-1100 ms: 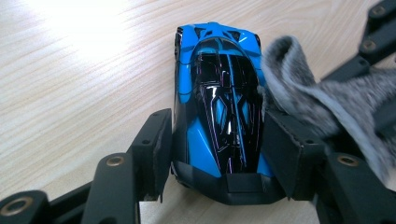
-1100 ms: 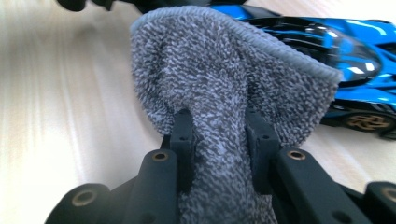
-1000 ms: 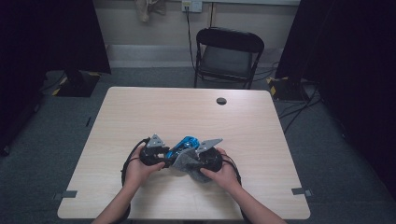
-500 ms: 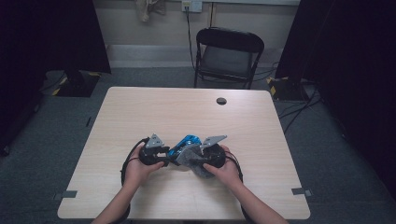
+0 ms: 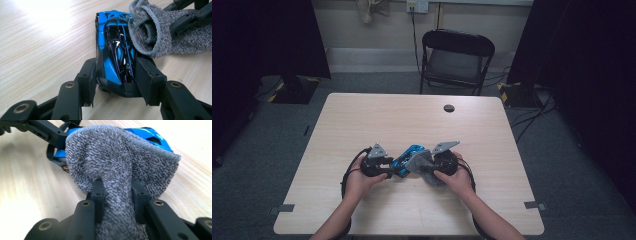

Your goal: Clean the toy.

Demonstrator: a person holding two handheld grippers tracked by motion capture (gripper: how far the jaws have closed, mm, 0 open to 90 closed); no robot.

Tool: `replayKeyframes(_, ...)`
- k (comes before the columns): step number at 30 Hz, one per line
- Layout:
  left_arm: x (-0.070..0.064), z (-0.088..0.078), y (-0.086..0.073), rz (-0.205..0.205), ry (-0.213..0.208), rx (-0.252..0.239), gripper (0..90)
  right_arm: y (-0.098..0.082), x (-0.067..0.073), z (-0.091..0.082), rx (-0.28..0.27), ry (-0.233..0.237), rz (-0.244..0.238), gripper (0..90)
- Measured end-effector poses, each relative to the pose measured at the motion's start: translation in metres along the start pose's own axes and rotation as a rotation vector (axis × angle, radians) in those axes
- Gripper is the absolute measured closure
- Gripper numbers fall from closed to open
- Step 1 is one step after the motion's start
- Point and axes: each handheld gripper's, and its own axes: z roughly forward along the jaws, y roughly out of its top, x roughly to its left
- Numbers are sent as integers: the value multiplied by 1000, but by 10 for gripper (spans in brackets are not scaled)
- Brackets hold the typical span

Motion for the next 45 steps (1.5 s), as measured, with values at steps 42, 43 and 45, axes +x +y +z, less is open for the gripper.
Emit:
replayKeyframes(42, 1, -2, -1, -14, -7, 1, 527, -10, 19, -17, 30, 21, -29, 604)
replayKeyframes(43, 1, -2, -2, -10, -5, 1, 527, -10, 21, -16, 28, 14, -32, 580)
replayKeyframes(45, 1, -2, -2, -14, -7, 1, 527, -10, 22, -15, 19, 7, -13, 476)
